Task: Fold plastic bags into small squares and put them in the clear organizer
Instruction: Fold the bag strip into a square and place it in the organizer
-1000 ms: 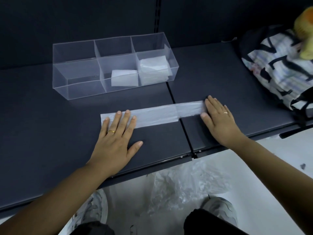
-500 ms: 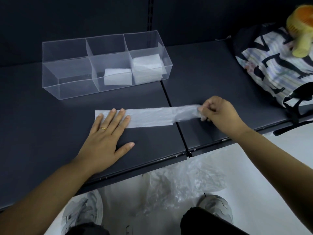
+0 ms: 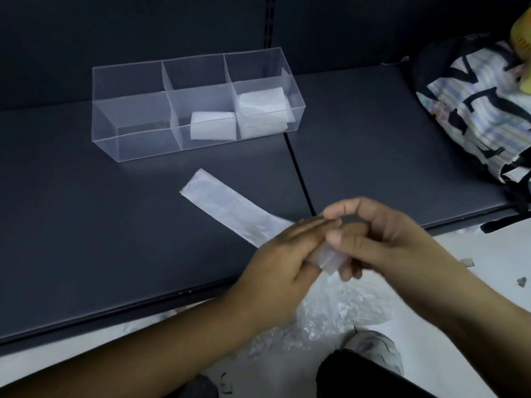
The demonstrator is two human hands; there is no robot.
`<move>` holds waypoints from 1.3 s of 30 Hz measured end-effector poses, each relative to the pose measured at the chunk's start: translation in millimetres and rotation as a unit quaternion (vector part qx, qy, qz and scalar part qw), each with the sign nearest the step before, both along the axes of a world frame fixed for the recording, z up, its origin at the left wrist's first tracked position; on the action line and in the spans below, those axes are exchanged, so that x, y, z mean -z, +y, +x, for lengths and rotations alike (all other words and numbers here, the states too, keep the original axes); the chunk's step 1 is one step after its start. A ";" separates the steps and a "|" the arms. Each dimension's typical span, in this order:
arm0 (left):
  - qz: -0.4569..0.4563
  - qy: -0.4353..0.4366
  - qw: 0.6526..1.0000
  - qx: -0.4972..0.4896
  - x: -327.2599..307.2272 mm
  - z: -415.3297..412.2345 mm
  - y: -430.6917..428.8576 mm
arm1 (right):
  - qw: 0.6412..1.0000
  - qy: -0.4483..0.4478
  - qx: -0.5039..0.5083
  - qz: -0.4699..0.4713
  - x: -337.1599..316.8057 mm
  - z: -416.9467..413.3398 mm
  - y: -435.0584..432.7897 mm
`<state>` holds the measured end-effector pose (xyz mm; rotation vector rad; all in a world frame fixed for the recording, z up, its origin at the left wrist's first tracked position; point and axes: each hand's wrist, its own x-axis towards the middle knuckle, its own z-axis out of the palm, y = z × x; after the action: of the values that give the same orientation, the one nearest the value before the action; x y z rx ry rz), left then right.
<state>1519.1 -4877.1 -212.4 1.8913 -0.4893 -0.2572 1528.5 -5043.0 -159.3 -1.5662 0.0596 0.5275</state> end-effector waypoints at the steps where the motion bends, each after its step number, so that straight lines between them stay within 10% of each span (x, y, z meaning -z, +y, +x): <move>1: -0.042 0.047 0.998 -0.025 -5.6 1.5 4.1 | 0.999 -0.038 0.023 -0.019 3.2 7.7 -1.4; 10: -0.392 0.344 0.847 -0.102 -1.7 45.3 52.8 | 0.962 -0.028 -0.262 -0.067 57.3 60.2 16.5; 18: -0.189 0.359 0.865 -0.296 40.7 72.7 90.2 | 0.978 -0.013 -0.110 -0.179 84.8 55.4 30.1; 22: -0.087 0.271 0.880 -0.380 46.2 82.8 103.0 | 0.970 -0.019 -0.089 -0.227 87.1 55.0 36.2; 27: 0.153 -0.161 0.934 -0.278 34.6 47.5 93.9 | 0.970 0.002 -0.081 -0.229 84.5 58.6 39.7; 31: 0.264 -0.111 0.958 -0.003 42.4 7.0 60.1 | 0.977 0.046 -0.075 -0.193 75.9 60.4 42.0; 39: 0.223 -0.171 0.956 -0.086 50.4 8.6 60.9 | 0.977 0.202 -0.055 -0.027 42.4 55.4 30.8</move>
<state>1527.7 -4816.2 -262.9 2.4237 -0.5219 0.0901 1583.8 -5012.1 -201.7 -1.4987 0.3013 0.9333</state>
